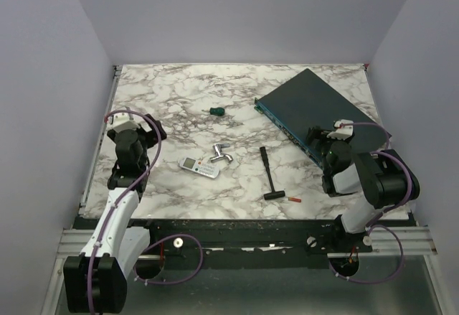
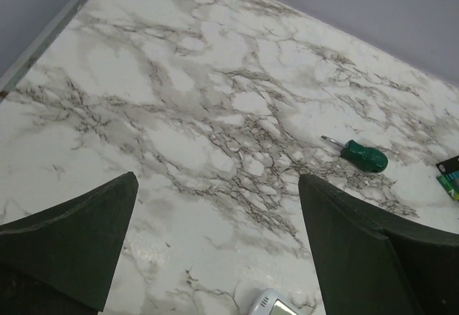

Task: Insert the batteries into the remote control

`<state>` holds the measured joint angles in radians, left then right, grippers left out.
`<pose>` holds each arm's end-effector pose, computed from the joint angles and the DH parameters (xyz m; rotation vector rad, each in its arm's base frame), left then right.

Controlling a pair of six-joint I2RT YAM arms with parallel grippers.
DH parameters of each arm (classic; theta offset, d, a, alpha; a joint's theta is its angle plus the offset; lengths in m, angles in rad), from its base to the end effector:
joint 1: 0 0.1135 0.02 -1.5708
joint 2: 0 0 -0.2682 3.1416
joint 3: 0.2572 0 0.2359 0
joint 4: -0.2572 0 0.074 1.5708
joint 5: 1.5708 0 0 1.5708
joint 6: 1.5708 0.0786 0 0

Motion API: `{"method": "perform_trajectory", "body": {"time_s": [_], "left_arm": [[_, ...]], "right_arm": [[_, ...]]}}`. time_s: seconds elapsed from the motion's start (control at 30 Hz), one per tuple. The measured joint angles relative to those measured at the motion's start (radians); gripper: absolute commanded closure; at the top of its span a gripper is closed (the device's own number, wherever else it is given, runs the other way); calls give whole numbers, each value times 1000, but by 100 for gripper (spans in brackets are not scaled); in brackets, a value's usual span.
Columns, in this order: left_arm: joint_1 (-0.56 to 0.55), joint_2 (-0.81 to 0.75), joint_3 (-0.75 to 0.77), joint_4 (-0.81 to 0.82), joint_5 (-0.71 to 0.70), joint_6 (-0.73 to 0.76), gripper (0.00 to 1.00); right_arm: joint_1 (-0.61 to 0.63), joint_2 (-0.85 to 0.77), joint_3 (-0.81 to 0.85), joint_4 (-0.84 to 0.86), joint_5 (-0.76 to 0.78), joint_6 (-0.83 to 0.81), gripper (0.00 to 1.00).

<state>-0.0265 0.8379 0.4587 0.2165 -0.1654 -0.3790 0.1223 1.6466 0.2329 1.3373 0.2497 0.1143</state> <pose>0.2245 0.0070 0.2596 -0.4231 1.6813 -0.1553 0.2852 0.0155 0.1535 0.1834 1.6346 -0.0250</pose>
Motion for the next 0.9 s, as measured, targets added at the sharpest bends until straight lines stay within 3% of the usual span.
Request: {"method": "perform_trajectory", "body": {"time_s": [0.3,0.53,0.63,0.9], "left_arm": [[32,-5,60,-261,-59,-234,1],[72,-82,149,-435,-36,-298,1],[72,-87,208,-518,-22,-307,1],[73,-105,307,-707,31,-283,2]], "right_arm": [[0,-26,0,-23,0,0,0],[0,-346,70,-285,-41,40,0],[21,-400,163,-395,-113,77,0],[362,-322,390,-735,-223,109,0]]}}
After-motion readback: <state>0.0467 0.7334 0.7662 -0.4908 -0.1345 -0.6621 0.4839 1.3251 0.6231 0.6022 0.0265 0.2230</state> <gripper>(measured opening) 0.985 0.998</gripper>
